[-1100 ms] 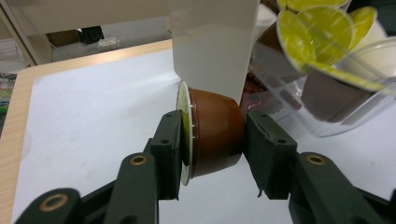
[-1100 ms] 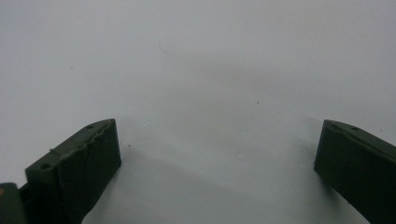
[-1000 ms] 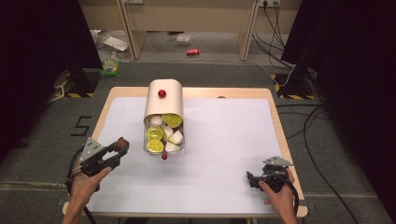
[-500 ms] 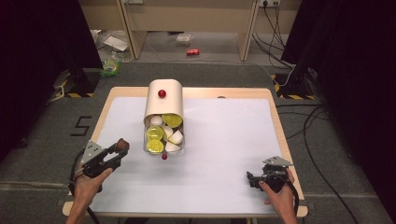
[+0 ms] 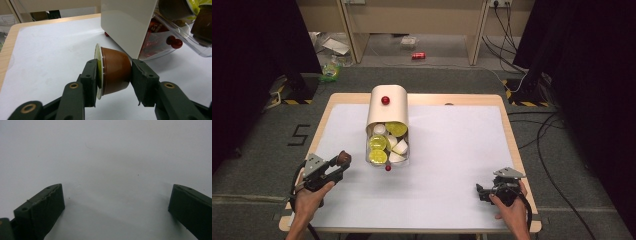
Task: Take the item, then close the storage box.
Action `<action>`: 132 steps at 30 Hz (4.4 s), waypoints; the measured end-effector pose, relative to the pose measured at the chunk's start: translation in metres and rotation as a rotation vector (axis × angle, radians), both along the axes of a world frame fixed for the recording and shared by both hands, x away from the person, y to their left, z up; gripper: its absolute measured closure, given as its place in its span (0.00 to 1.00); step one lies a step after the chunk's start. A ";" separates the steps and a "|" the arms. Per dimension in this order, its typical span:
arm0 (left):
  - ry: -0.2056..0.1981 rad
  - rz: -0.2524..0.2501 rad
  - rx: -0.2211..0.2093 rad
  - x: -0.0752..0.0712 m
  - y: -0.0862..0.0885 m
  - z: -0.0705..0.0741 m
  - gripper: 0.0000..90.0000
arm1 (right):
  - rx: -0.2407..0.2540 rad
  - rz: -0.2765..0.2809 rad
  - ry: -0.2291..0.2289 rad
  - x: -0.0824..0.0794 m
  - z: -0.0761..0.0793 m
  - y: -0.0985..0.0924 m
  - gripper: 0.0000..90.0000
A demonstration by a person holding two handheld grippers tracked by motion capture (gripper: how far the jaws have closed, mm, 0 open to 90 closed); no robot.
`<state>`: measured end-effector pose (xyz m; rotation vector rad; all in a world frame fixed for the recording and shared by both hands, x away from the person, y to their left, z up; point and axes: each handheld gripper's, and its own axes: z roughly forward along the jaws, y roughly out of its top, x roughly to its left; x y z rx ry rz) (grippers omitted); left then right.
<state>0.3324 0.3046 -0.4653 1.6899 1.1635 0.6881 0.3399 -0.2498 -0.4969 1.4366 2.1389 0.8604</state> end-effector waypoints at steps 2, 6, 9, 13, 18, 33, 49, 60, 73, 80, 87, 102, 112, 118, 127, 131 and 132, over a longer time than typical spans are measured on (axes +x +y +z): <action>0.006 0.002 0.013 0.001 -0.001 -0.003 0.64 | 0.000 0.000 0.000 0.000 0.000 0.000 0.01; 0.031 0.002 0.027 0.003 -0.002 -0.010 0.64 | -0.001 0.002 -0.001 0.000 0.000 0.000 0.01; 0.044 0.000 0.029 0.004 -0.003 -0.014 0.64 | 0.000 0.000 0.000 0.000 0.000 0.000 0.01; 0.064 -0.005 0.023 0.006 -0.004 -0.017 0.64 | 0.000 0.000 0.000 0.000 0.000 0.000 0.01; 0.088 -0.011 0.028 0.007 -0.004 -0.021 0.63 | -0.001 0.002 -0.001 0.000 0.000 0.000 0.01; 0.118 0.000 0.030 0.008 -0.005 -0.032 0.63 | 0.000 0.000 0.000 0.000 0.000 0.000 0.01; 0.111 0.013 0.027 0.008 -0.006 -0.034 0.55 | 0.000 0.000 0.000 0.000 0.000 0.000 0.01; 0.095 -0.005 0.015 0.004 -0.009 -0.025 0.37 | 0.000 0.000 0.000 0.000 0.000 0.000 0.01; 0.056 -0.016 0.020 -0.004 -0.014 -0.007 0.35 | 0.001 0.000 0.000 0.000 0.000 0.000 0.01; 0.025 -0.017 0.016 -0.009 -0.015 0.001 0.34 | 0.001 0.000 0.000 0.000 0.000 0.000 0.01; 0.002 -0.024 0.014 -0.019 -0.021 0.005 0.30 | 0.001 0.000 0.000 0.000 0.000 0.000 0.01; -0.024 -0.028 -0.007 -0.026 -0.026 0.010 0.19 | 0.001 0.000 0.000 0.000 0.000 0.000 0.01; -0.056 -0.069 -0.011 -0.034 -0.035 0.021 0.18 | -0.001 0.005 -0.003 0.000 0.000 -0.001 0.01; -0.063 -0.087 -0.007 -0.038 -0.042 0.024 0.18 | 0.002 0.001 0.000 0.000 0.000 0.000 0.01; -0.073 -0.116 -0.010 -0.038 -0.057 0.029 0.18 | 0.001 0.001 0.000 0.000 0.000 0.000 0.01; -0.074 -0.119 -0.008 -0.036 -0.060 0.029 0.18 | -0.001 0.005 -0.002 0.000 0.000 -0.001 0.01; -0.073 -0.120 -0.005 -0.036 -0.061 0.029 0.18 | 0.002 0.001 0.000 0.000 0.000 0.000 0.01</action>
